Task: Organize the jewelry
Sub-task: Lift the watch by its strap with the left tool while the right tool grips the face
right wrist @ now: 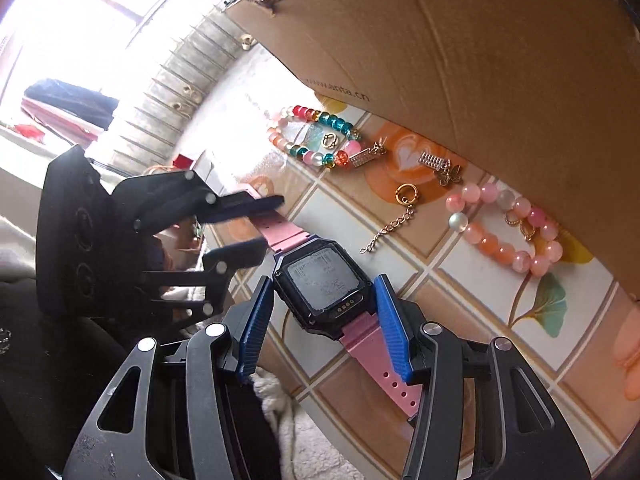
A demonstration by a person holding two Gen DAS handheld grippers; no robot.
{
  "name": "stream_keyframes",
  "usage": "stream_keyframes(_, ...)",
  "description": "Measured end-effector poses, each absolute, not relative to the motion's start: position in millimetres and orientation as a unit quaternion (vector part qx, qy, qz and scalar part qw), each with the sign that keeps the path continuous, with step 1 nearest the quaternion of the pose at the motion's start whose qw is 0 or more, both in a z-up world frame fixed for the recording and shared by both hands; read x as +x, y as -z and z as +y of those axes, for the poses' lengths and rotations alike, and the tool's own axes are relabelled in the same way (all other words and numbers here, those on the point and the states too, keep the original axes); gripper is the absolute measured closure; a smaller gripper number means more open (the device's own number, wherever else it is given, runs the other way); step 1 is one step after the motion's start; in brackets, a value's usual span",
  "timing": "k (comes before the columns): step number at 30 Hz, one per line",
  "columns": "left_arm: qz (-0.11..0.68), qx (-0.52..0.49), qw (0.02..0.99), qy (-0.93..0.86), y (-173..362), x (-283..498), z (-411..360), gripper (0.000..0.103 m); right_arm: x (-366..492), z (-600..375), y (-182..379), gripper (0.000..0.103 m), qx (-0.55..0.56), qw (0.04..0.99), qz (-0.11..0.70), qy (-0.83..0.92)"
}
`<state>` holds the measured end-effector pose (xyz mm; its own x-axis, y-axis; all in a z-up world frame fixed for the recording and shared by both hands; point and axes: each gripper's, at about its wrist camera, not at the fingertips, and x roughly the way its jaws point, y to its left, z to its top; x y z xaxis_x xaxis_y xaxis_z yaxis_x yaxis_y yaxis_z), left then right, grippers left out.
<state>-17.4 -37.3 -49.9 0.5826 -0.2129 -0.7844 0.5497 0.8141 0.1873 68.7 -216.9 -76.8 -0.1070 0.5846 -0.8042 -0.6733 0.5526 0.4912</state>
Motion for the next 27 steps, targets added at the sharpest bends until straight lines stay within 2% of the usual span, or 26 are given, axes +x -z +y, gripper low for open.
stream_keyframes(6,0.484,0.09,0.833,0.251,49,14,-17,0.095,55,-231,75,0.054,-0.056,0.695,0.552,-0.456)
stream_keyframes(10,0.512,0.041,0.82,0.253,48,30,-5,0.097,43,-235,75,0.054,-0.092,0.724,0.531,-0.431)
stream_keyframes(13,0.516,0.036,0.818,0.253,48,33,-2,0.097,39,-242,76,0.072,-0.122,0.748,0.514,-0.402)
stream_keyframes(15,0.514,0.042,0.819,0.249,48,32,-4,0.097,39,-250,76,0.094,-0.118,0.76,0.51,-0.386)
stream_keyframes(18,0.51,0.047,0.823,0.247,46,31,-4,0.097,36,-252,74,0.1,-0.105,0.777,0.498,-0.369)
stream_keyframes(27,0.495,0.0,0.823,0.279,4,29,14,0.1,23,-257,25,0.101,-0.057,0.797,0.485,-0.356)
